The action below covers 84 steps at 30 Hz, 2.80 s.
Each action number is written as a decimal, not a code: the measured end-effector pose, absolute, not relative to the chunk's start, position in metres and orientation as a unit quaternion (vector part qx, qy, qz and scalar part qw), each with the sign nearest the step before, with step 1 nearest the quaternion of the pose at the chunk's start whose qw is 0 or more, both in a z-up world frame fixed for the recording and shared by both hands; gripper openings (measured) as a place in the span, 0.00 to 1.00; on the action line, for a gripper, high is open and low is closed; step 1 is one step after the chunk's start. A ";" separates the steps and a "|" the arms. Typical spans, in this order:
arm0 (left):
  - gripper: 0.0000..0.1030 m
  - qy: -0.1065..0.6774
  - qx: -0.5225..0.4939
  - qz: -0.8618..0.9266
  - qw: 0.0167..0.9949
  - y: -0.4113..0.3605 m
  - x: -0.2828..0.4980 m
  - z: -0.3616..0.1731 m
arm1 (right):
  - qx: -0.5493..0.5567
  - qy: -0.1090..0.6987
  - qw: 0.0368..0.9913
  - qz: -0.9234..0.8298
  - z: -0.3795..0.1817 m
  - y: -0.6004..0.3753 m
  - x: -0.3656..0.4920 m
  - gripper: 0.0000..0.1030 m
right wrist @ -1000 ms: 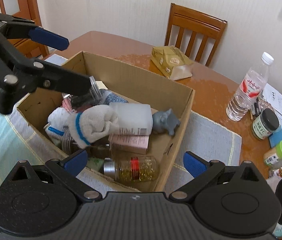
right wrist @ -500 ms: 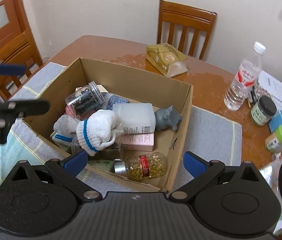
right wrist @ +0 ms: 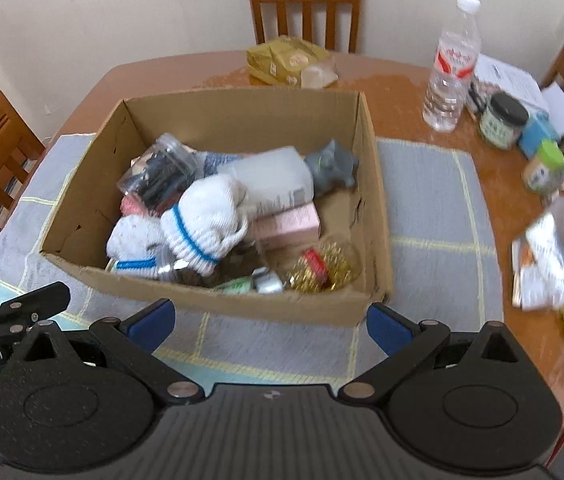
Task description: Organize objects
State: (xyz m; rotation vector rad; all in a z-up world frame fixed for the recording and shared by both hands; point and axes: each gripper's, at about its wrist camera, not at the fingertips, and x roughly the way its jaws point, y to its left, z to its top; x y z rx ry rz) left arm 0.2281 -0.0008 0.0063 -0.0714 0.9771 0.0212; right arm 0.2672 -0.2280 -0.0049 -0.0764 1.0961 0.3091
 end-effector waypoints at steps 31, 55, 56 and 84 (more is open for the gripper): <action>0.99 0.486 -0.021 0.008 0.874 -0.009 0.234 0.032 | -0.021 0.520 0.845 0.124 0.024 -0.225 0.250 1.00; 0.99 0.486 -0.014 0.010 0.874 -0.008 0.235 0.035 | -0.020 0.522 0.844 0.123 0.025 -0.226 0.251 1.00; 0.99 0.486 -0.014 0.010 0.874 -0.009 0.235 0.035 | -0.019 0.522 0.844 0.123 0.025 -0.227 0.251 1.00; 0.99 0.485 -0.009 0.010 0.874 -0.010 0.232 0.037 | -0.020 0.525 0.842 0.122 0.026 -0.229 0.246 1.00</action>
